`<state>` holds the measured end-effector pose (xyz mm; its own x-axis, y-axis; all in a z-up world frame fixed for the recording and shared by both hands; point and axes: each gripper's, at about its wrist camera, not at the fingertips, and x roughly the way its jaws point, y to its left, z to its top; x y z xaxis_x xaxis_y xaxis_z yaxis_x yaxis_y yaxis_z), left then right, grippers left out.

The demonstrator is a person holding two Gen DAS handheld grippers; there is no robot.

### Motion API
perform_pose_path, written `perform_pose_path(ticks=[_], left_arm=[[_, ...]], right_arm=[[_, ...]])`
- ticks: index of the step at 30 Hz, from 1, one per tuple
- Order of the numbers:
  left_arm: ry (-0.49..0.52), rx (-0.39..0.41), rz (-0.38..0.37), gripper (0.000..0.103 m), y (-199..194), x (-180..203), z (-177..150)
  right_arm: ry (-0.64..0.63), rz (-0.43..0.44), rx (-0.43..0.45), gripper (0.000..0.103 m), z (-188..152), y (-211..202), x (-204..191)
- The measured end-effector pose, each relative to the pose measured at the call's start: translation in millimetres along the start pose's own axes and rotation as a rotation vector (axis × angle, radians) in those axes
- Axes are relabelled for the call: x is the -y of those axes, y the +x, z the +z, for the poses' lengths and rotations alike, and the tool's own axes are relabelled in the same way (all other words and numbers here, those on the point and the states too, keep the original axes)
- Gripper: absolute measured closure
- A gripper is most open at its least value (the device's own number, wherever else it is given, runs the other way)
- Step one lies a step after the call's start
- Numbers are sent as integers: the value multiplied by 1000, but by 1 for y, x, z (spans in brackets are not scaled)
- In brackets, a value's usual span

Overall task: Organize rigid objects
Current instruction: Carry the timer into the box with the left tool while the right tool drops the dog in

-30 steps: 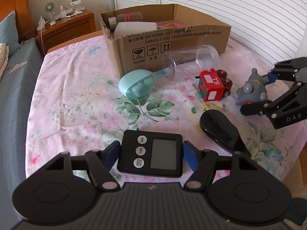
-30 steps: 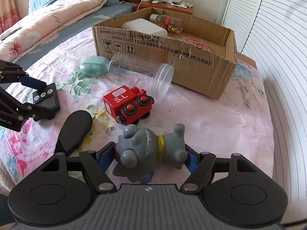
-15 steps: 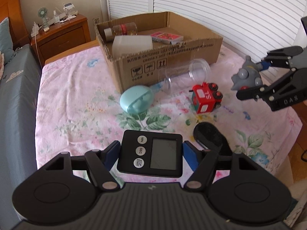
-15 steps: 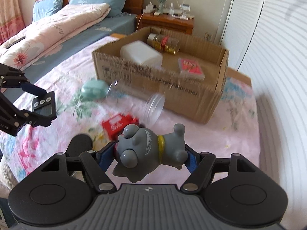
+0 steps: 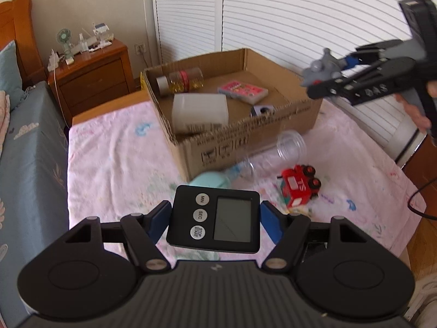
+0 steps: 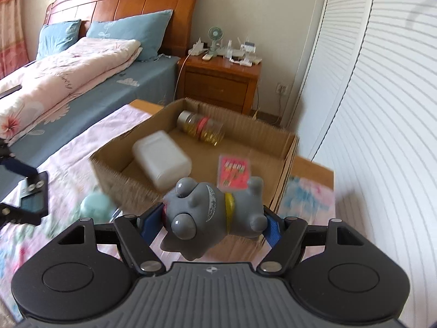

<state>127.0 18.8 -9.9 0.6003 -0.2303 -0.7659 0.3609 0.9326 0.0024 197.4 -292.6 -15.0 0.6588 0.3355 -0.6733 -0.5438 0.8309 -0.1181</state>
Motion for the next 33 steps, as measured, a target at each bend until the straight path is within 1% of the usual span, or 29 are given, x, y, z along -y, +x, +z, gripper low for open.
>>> perform_pose_path(ticks=[3,6,7,8,10,17,20,23,28,30,33], left_arm=[[9,6,13,33,-1,-2,6],[15,11,23,33,0,-3,12],[16,12,26,33,1,-4,14],[16,13,28,33,1,-5,15],[21,16,29,33,2,-5,19],[52,41,27,33,5,-3,39],[59,52,21,33,8,-1,52],[66,61,18,33,12,0,65],[88,76,9,33,21,3,92],[96,74,4,33,27,5,103],[101,61,4,33,40,6,120]], right_arm=[[2,-6,4,26,13,12,7],[-4,-17,-11,24,22,25,12],[-8,-21,-20,19,22,29,13],[-9,-28,-26,9,23,33,14],[-1,-40,-18,2,22,36,15],[65,-29,-1,0,6,18,11],[112,-28,-10,0,0,9,8],[160,-46,-31,0,-5,2,6],[228,-111,-47,0,-13,-9,2],[244,-137,-57,0,-16,-11,-1],[274,-155,-73,0,-19,-10,-4]])
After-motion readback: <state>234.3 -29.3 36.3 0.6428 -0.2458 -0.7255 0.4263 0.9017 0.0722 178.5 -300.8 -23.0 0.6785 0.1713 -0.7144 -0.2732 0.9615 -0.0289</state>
